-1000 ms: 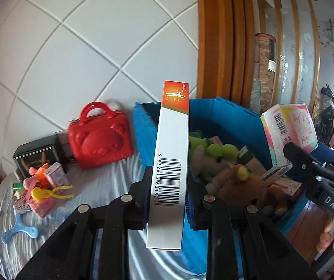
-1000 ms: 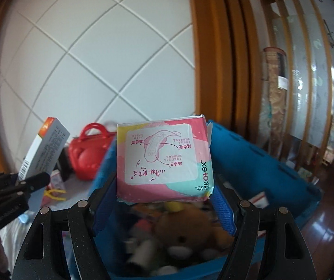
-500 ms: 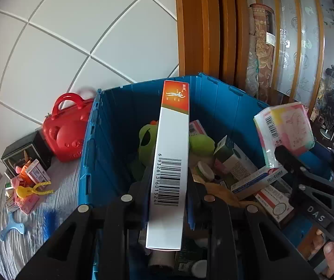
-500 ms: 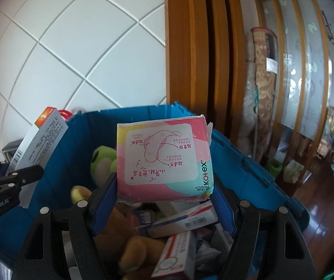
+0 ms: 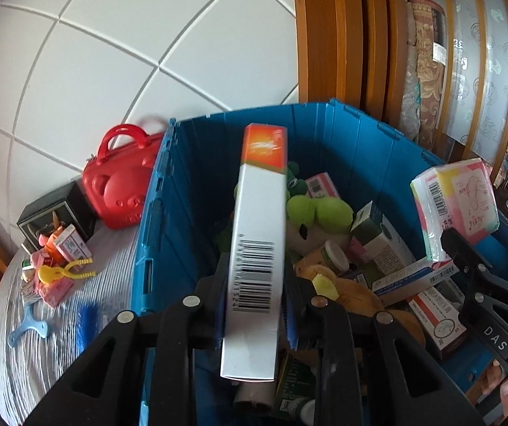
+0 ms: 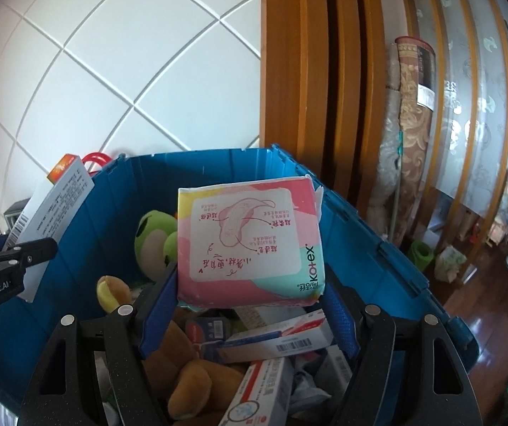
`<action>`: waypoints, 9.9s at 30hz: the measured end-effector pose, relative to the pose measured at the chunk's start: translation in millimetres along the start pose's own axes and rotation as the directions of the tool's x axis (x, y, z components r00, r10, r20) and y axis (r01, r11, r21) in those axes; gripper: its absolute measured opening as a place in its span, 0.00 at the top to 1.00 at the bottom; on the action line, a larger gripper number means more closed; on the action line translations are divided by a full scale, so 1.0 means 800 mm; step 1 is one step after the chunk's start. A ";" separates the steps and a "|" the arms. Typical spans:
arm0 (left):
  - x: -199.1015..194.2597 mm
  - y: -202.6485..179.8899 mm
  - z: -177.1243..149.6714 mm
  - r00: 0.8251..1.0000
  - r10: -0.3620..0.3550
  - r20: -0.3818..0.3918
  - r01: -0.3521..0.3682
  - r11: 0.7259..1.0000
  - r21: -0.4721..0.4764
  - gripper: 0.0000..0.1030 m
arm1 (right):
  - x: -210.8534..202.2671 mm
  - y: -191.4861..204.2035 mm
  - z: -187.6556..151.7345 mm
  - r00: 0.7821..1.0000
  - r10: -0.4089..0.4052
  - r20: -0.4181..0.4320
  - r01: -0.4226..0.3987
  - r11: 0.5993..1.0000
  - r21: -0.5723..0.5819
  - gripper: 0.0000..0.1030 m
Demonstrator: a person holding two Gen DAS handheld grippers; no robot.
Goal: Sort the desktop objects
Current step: 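Carry both items into the blue crate and open both tools, then withdraw both tools from the crate back toward the bed items, then grasp the yellow snowball-maker toy with right tool while left tool grasps the pink tissue pack, then carry both items to the blue crate and release them inside, then withdraw both tools from the crate back over the bed, then grasp the slim white medicine box with left tool while right tool grasps the white-pink box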
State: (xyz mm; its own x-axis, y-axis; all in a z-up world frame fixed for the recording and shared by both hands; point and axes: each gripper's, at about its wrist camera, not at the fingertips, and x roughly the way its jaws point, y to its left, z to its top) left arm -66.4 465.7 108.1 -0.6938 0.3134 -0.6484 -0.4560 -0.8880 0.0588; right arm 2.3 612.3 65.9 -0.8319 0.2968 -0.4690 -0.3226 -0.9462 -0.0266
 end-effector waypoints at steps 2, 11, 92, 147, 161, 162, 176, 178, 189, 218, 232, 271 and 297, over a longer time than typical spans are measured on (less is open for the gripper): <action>-0.001 0.000 -0.001 1.000 0.004 0.003 -0.004 1.000 0.001 0.65 | 0.002 -0.001 0.001 1.000 -0.005 -0.002 0.005 1.000 -0.006 0.27; -0.009 -0.002 -0.002 0.999 0.010 0.037 -0.010 1.000 0.009 0.45 | 0.004 0.002 0.000 1.000 -0.004 -0.008 0.004 1.000 -0.016 0.26; 0.112 0.769 -0.291 0.921 0.240 -0.308 -0.373 0.771 -0.515 0.39 | 0.210 0.754 -0.071 0.853 0.365 -0.372 -0.496 0.787 -0.366 0.00; 0.307 0.687 -0.162 0.938 0.052 -0.343 -0.102 0.986 -0.129 0.18 | 0.334 0.668 -0.017 0.834 0.447 -0.324 -0.503 0.857 -0.112 0.52; 0.048 0.614 -0.091 0.989 0.145 0.035 -0.136 0.972 -0.192 0.18 | 0.115 0.586 0.071 0.888 0.458 -0.020 -0.456 0.878 -0.143 0.52; 0.038 0.605 -0.088 0.988 0.143 0.053 -0.131 0.974 -0.186 0.18 | 0.103 0.579 0.073 0.891 0.453 -0.005 -0.449 0.882 -0.140 0.52; -0.101 0.393 -0.021 0.965 -0.028 0.262 0.050 0.996 -0.078 0.17 | -0.087 0.372 0.140 0.932 0.286 0.223 -0.277 0.958 -0.070 0.52; -0.116 0.357 -0.006 0.957 -0.059 0.284 0.079 0.995 -0.059 0.17 | -0.103 0.341 0.149 0.935 0.267 0.233 -0.262 0.964 -0.053 0.52; -0.095 0.160 0.068 0.959 -0.171 0.227 0.173 0.985 0.011 0.17 | -0.078 0.175 0.193 0.988 0.116 0.103 -0.118 0.993 0.019 0.52; 0.076 -0.006 0.061 0.994 0.035 -0.101 -0.031 0.999 0.044 0.12 | 0.149 0.014 0.093 0.933 0.113 -0.343 -0.118 0.993 0.006 0.39; 0.033 0.006 0.061 0.999 -0.002 -0.051 0.003 1.000 0.029 0.12 | 0.093 -0.002 0.107 0.969 0.057 -0.239 -0.057 0.998 0.005 0.00; -0.005 0.628 -0.246 0.927 0.330 -0.179 -0.375 0.798 -0.472 0.12 | 0.046 0.518 0.009 0.839 0.510 -0.187 -0.528 0.847 -0.058 0.00; 0.353 0.824 -0.240 0.888 0.267 -0.375 -0.432 0.767 -0.475 0.37 | 0.440 0.764 -0.077 0.794 0.490 -0.360 -0.583 0.780 -0.226 0.00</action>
State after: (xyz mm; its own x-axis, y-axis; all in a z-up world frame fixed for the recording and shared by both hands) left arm -456.3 -95.8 -181.9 -0.5290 -0.0855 -0.8443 0.2148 -0.9760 -0.0358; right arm -459.7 130.3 -169.9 -0.6557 -0.2741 -0.7035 0.3358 -0.9404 0.0534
